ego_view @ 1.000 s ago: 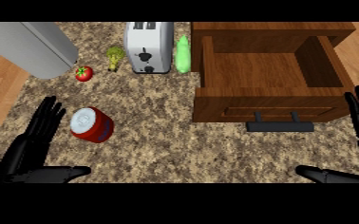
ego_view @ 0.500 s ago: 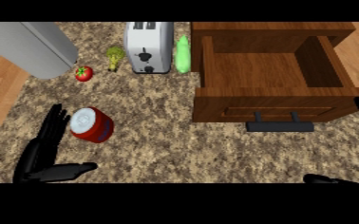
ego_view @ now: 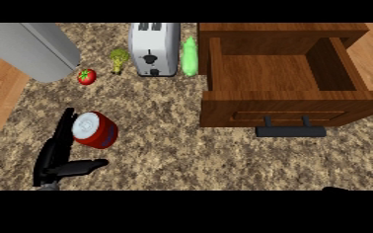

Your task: Pick up the can, place it into the drawer and close the drawer

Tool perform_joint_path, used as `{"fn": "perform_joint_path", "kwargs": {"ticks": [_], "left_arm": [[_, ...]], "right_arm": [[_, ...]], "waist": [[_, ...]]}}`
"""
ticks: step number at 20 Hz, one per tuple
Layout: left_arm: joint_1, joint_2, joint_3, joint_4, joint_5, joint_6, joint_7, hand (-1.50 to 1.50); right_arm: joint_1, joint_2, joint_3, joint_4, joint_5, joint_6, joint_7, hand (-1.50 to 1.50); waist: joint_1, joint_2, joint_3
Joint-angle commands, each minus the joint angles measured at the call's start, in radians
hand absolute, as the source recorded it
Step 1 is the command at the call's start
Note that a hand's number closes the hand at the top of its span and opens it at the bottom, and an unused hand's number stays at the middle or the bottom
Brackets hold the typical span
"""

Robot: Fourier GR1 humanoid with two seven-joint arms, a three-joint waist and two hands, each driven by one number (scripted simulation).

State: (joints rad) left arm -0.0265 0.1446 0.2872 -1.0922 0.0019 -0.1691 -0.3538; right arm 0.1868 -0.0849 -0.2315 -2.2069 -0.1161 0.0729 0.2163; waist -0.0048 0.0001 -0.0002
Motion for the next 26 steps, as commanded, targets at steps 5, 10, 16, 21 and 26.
{"fn": "perform_joint_path", "kwargs": {"ticks": [5,10,16,21,26], "left_arm": [[-0.089,0.010,0.012,0.267,-0.015,0.041,-0.151,-1.50],[-0.203,0.077,0.034,0.379,0.023,0.013,-0.126,-1.50],[-0.271,0.109,0.041,0.626,0.000,-0.023,-0.328,-1.50],[-0.368,0.083,0.009,0.723,-0.033,-0.014,-0.366,-1.50],[-0.424,0.155,0.006,0.817,-0.039,-0.137,-0.385,1.50]], "right_arm": [[-0.065,-0.035,-0.073,0.011,-0.048,0.008,0.047,-1.50],[-0.058,-0.034,-0.075,-0.029,-0.053,0.027,0.085,-1.50],[-0.100,-0.038,-0.074,-0.014,-0.022,0.005,0.120,-1.50],[-0.065,-0.021,-0.074,-0.049,-0.042,0.031,0.096,-1.50],[-0.082,-0.024,-0.074,-0.056,-0.027,0.019,0.118,-1.50]], "waist": [[0.000,0.000,0.000],[0.000,0.000,0.000],[-0.002,0.002,-0.001],[-0.009,0.003,-0.001],[-0.012,0.005,-0.002]]}}
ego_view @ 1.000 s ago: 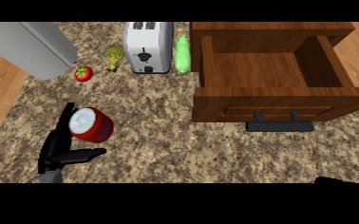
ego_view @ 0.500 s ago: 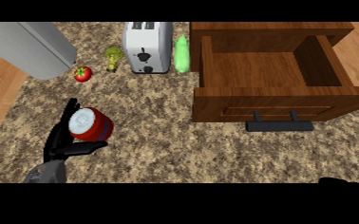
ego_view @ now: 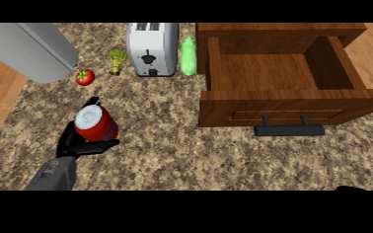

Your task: Pick up the can, place it into the drawer and close the drawer

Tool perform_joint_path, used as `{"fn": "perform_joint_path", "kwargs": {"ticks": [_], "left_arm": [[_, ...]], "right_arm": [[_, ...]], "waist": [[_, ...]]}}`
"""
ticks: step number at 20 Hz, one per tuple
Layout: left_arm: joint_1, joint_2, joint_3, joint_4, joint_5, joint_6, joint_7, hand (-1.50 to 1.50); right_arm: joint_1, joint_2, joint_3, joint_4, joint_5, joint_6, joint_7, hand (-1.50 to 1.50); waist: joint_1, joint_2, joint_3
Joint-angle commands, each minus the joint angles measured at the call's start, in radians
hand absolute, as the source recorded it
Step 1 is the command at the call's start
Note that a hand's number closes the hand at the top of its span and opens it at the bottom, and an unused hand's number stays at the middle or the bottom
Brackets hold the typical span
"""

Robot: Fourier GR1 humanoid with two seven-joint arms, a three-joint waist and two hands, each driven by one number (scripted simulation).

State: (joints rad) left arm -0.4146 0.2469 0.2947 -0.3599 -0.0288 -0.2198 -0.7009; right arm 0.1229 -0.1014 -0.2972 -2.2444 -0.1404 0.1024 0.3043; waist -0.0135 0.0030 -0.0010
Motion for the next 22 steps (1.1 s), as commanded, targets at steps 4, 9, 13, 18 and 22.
{"fn": "perform_joint_path", "kwargs": {"ticks": [4,9,13,18,22], "left_arm": [[-0.089,-0.009,-0.004,0.087,0.007,-0.061,-0.032,1.50],[-0.114,-0.027,-0.009,0.096,0.013,-0.084,-0.063,1.50],[-0.155,-0.068,-0.009,0.080,0.023,-0.017,-0.030,1.50],[-0.194,-0.201,0.022,0.038,0.065,0.175,-0.008,1.50],[-0.223,-0.194,0.014,0.002,0.083,0.164,0.017,1.50]], "right_arm": [[0.021,0.017,-0.005,-0.009,0.001,0.014,-0.018,-1.50],[0.034,0.065,0.052,-0.006,0.079,-0.003,-0.069,-1.50],[0.074,0.068,0.042,-0.007,0.075,0.029,-0.105,-1.50],[-0.065,0.003,0.001,0.028,0.055,-0.020,0.011,-1.50],[0.033,0.062,0.027,-0.036,0.079,-0.012,-0.041,-1.50]], "waist": [[-0.002,0.000,0.000],[-0.003,0.001,0.000],[-0.003,0.000,0.000],[0.006,-0.002,0.001],[0.004,-0.003,0.001]]}}
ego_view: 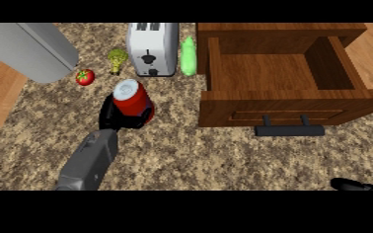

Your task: Pick up the can, place it into the drawer and close the drawer

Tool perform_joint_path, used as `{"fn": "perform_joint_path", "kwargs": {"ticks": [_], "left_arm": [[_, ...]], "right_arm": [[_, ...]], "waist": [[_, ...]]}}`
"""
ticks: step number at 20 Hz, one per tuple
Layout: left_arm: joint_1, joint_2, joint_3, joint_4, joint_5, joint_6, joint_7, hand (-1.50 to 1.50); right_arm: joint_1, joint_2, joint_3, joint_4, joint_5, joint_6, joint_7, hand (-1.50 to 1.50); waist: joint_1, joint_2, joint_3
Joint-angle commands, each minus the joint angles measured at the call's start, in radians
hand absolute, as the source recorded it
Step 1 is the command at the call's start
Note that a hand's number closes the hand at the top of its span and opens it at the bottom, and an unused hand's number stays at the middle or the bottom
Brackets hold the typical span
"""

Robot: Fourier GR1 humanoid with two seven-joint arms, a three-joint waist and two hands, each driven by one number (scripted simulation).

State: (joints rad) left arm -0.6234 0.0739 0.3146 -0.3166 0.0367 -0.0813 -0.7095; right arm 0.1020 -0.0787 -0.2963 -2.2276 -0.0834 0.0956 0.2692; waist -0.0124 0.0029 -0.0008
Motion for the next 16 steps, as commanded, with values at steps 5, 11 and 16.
{"fn": "perform_joint_path", "kwargs": {"ticks": [5,11,16], "left_arm": [[-0.075,-0.058,-0.054,-0.126,0.006,0.062,0.140,1.50],[-0.147,-0.073,-0.169,-0.341,0.029,0.134,0.353,1.50],[-0.248,-0.074,-0.205,-0.456,0.095,0.183,0.538,1.50]], "right_arm": [[-0.032,-0.020,-0.017,-0.054,-0.010,-0.024,0.079,-1.50],[-0.005,-0.015,-0.028,-0.025,0.003,-0.011,0.037,-1.50],[0.047,0.017,-0.016,-0.036,0.000,0.008,-0.010,-1.50]], "waist": [[0.009,-0.005,0.001],[0.020,-0.012,0.002],[0.009,-0.011,0.002]]}}
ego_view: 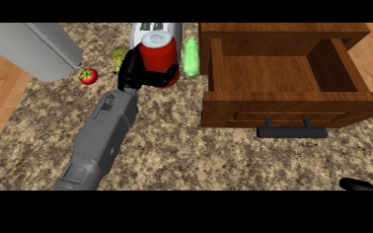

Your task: Pick up the can, place it into the drawer and close the drawer

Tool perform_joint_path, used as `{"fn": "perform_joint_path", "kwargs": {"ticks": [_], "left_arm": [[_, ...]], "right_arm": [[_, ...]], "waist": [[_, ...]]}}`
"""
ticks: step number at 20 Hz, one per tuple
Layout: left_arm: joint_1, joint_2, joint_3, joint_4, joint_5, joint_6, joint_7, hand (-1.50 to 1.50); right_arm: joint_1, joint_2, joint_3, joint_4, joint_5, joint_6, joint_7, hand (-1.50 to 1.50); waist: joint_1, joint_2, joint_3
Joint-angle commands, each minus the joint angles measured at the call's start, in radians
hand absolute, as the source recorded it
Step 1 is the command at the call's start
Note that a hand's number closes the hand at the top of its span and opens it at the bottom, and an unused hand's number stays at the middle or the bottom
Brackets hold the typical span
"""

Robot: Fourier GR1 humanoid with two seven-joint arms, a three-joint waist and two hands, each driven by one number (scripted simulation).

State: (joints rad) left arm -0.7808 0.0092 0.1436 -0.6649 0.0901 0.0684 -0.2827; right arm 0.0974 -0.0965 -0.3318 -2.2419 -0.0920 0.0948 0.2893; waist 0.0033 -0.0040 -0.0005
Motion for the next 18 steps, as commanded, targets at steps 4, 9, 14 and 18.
{"fn": "perform_joint_path", "kwargs": {"ticks": [4,9,14,18], "left_arm": [[-0.150,-0.008,-0.118,-0.154,0.080,0.096,0.202,1.50],[-0.173,-0.009,-0.213,-0.289,0.081,0.198,0.341,1.50],[-0.391,-0.009,-0.231,-0.236,0.084,0.279,0.477,1.50],[-0.503,-0.009,-0.207,-0.122,0.092,0.291,0.515,1.50]], "right_arm": [[0.012,0.011,0.007,0.008,0.001,0.012,-0.035,-1.50],[-0.020,0.015,0.051,-0.038,0.059,-0.023,0.030,-1.50],[-0.091,-0.024,-0.009,0.022,-0.003,-0.029,0.044,-1.50],[-0.014,-0.022,-0.029,0.034,-0.027,0.021,-0.016,-1.50]], "waist": [[-0.017,-0.002,0.001],[-0.009,0.001,0.001],[-0.016,0.003,0.001],[-0.028,0.007,0.002]]}}
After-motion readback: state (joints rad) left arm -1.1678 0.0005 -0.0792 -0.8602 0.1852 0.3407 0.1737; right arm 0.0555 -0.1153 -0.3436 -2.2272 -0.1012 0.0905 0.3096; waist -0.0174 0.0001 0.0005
